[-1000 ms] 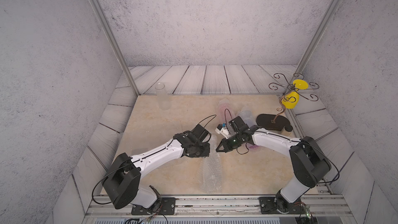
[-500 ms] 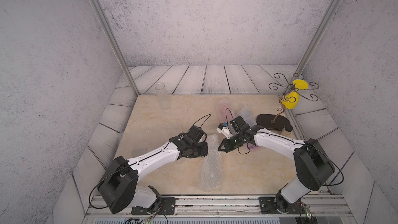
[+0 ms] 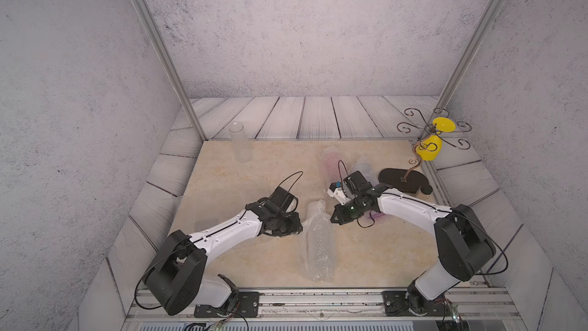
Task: Unwrap the vase from the bubble wrap
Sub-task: Unwrap the bubble wrap at the center of the board.
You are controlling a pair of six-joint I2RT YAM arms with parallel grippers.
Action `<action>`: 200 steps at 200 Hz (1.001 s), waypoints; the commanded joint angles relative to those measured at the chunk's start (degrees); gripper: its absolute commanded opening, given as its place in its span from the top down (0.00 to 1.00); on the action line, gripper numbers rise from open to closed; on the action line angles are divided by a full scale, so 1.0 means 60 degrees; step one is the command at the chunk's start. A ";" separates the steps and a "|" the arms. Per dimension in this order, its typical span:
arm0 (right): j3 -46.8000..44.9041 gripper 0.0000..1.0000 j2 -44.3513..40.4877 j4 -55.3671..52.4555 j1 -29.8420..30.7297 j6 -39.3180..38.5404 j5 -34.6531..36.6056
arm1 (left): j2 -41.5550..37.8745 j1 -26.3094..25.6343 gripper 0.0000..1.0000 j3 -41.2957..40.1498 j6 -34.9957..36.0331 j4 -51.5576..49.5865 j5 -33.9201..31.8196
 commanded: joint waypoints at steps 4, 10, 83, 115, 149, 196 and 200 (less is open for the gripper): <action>0.0019 1.00 -0.0068 -0.0225 -0.0040 -0.0122 0.0296 | 0.0379 0.0030 0.65 0.0634 0.0527 -0.0588 -0.0149; 0.0030 1.00 -0.0064 -0.0205 -0.0039 -0.0111 0.0270 | 0.0489 0.0030 0.65 0.0786 0.0587 -0.0633 -0.0130; -0.0050 0.68 -0.0093 0.0271 -0.0039 0.0091 -0.0513 | 0.1260 -0.0175 0.48 0.2441 0.1175 -0.1034 -0.0039; 0.0038 0.61 0.0030 0.0353 -0.0041 0.0150 -0.0689 | 0.1672 -0.0232 0.49 0.2952 0.1234 -0.1242 -0.0068; 0.0066 0.60 0.0268 0.0514 -0.0032 0.0299 -0.0837 | 0.2038 -0.0307 0.49 0.3414 0.1234 -0.1439 -0.0241; 0.0317 0.56 0.0718 0.0528 -0.0039 0.0449 -0.0901 | 0.2523 -0.0406 0.50 0.3776 0.1226 -0.1445 -0.0055; 0.0330 0.56 0.0746 0.0528 -0.0040 0.0469 -0.0904 | 0.2566 -0.0424 0.50 0.3798 0.1234 -0.1459 -0.0053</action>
